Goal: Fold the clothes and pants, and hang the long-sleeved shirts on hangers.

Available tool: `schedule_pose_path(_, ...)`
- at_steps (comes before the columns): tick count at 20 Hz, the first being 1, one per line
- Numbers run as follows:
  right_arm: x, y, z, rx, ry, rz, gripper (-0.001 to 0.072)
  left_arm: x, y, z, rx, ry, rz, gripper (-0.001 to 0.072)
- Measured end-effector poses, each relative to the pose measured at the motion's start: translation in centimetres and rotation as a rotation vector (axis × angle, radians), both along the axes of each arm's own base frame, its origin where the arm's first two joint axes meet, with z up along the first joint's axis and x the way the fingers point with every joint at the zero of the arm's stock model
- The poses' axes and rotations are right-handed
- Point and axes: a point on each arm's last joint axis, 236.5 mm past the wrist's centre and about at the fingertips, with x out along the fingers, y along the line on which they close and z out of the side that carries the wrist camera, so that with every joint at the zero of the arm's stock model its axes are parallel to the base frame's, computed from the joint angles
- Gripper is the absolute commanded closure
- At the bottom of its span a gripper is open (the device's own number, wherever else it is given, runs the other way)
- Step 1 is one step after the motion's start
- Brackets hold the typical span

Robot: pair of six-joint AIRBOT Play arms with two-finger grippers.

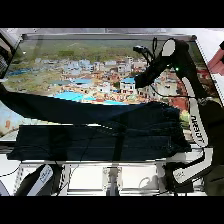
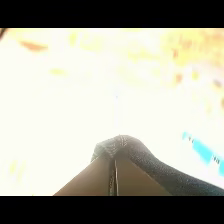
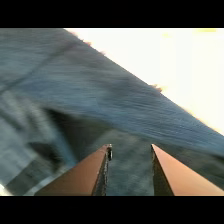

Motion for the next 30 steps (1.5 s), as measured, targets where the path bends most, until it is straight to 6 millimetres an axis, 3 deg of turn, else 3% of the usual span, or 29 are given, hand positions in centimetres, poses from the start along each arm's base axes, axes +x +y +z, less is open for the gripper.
schedule_pose_path(3,1.9,-3.4,-0.1,-0.032,-0.033,-0.108,0.0405,1.6,0.6,0.6,0.009,-0.02,-0.004,0.0685)
schedule_pose_path(6,3.1,-6.9,-0.2,-0.045,-0.041,-0.204,0.0405,2.9,1.3,-0.7,-0.025,-0.008,0.013,0.0685)
schedule_pose_path(8,3.6,-9.4,-0.2,-0.056,-0.04,-0.267,0.0405,3.7,1.7,-2.8,-0.089,0.018,0.05,0.0674)
schedule_pose_path(9,3.7,-10.4,-0.2,-0.057,-0.036,-0.293,0.0405,3.9,1.8,-4.3,-0.13,0.044,0.07,0.0602)
schedule_pose_path(11,3.6,-12.0,-0.3,-0.061,-0.023,-0.33,0.0405,4.1,1.6,-7.6,-0.216,0.109,0.102,0.0384)
schedule_pose_path(12,3.4,-12.6,-0.3,-0.062,-0.013,-0.344,0.0405,4.1,1.3,-9.2,-0.257,0.147,0.109,0.0325)
schedule_pose_path(15,3.2,-13.4,-0.4,-0.065,0.002,-0.363,0.0405,3.4,0.2,-12.5,-0.339,0.245,0.111,0.0347)
schedule_pose_path(17,3.0,-13.6,-0.4,-0.066,0.009,-0.368,0.0405,2.9,-0.3,-12.9,-0.331,0.286,0.07,0.0365)
schedule_pose_path(20,2.5,-13.7,-0.5,-0.069,0.03,-0.368,0.0405,1.0,-0.2,-12.5,-0.244,0.377,-0.008,0.0367)
schedule_pose_path(24,1.7,-13.0,-1.2,-0.072,0.069,-0.351,0.0405,-4.8,1.9,-13.5,-0.12,0.633,-0.03,0.0363)
schedule_pose_path(27,0.5,-11.9,-2.7,-0.076,0.122,-0.325,0.0405,-8.6,3.0,-14.9,-0.126,0.752,-0.006,0.0363)
schedule_pose_path(30,-0.3,-11.0,-4.3,-0.083,0.161,-0.306,0.0407,-9.9,3.4,-16.3,-0.166,0.753,0.006,0.0363)
